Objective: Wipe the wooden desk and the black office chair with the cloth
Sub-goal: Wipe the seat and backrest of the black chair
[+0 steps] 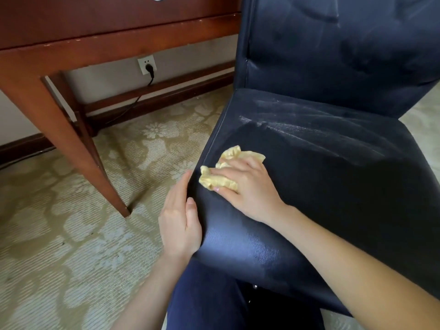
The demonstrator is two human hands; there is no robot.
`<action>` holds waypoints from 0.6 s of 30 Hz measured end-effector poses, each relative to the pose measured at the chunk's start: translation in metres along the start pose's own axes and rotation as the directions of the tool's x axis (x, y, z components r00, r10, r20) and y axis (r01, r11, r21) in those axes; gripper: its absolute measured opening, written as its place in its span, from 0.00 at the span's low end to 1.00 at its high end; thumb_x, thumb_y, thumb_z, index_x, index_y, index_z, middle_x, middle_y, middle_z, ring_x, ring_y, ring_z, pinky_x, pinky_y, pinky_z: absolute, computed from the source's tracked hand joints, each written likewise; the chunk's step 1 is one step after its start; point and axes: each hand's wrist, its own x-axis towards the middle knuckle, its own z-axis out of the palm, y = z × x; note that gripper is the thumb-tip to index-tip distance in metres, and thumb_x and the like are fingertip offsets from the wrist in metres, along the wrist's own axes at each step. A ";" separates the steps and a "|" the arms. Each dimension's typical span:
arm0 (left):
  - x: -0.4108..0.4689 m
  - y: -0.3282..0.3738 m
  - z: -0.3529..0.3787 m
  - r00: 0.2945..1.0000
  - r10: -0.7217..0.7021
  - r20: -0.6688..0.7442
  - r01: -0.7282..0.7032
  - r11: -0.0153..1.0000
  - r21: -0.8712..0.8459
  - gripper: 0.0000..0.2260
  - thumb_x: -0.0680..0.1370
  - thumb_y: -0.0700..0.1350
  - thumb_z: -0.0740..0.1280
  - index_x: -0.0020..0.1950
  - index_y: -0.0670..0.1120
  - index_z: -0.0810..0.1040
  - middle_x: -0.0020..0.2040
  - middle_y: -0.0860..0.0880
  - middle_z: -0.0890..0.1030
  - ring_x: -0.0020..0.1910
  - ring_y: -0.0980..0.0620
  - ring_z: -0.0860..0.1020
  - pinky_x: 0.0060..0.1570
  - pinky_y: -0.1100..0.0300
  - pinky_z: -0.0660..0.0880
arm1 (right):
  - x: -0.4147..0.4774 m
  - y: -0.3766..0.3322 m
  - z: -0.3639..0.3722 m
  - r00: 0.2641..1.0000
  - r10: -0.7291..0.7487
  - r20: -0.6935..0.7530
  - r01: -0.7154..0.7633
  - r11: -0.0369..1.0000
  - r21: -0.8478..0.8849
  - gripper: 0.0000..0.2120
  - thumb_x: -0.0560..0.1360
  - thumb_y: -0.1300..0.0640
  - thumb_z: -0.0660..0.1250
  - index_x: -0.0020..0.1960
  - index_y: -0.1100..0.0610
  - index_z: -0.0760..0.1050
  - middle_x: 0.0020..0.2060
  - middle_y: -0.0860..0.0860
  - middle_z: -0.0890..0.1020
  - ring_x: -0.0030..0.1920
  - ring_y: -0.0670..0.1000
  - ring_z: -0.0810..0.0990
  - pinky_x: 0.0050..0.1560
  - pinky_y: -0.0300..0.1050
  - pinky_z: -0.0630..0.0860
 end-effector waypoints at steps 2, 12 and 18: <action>-0.002 -0.002 0.001 0.999 -0.024 -0.035 0.023 0.999 -0.036 0.25 0.76 0.46 0.50 0.71 0.44 0.70 0.67 0.55 0.72 0.66 0.62 0.67 0.65 0.71 0.60 | -0.027 -0.012 -0.003 1.000 -0.005 -0.025 0.005 1.000 -0.001 0.18 0.71 0.49 0.70 0.60 0.49 0.79 0.60 0.49 0.79 0.56 0.55 0.73 0.60 0.51 0.66; -0.021 -0.023 -0.018 0.946 -0.156 0.283 0.188 0.978 -0.092 0.27 0.80 0.58 0.55 0.77 0.50 0.58 0.76 0.58 0.59 0.73 0.64 0.55 0.68 0.76 0.48 | -0.126 -0.002 -0.025 0.913 -0.387 0.125 0.401 0.909 -0.117 0.13 0.74 0.50 0.63 0.56 0.46 0.81 0.60 0.46 0.78 0.61 0.53 0.72 0.63 0.48 0.70; -0.044 -0.044 -0.046 0.879 -0.021 0.477 0.060 0.996 -0.067 0.40 0.71 0.63 0.67 0.75 0.60 0.47 0.76 0.65 0.50 0.74 0.68 0.49 0.69 0.75 0.48 | -0.058 0.021 -0.031 0.957 -0.241 0.164 0.232 0.970 0.073 0.17 0.70 0.58 0.75 0.59 0.53 0.80 0.61 0.51 0.77 0.61 0.58 0.73 0.65 0.52 0.68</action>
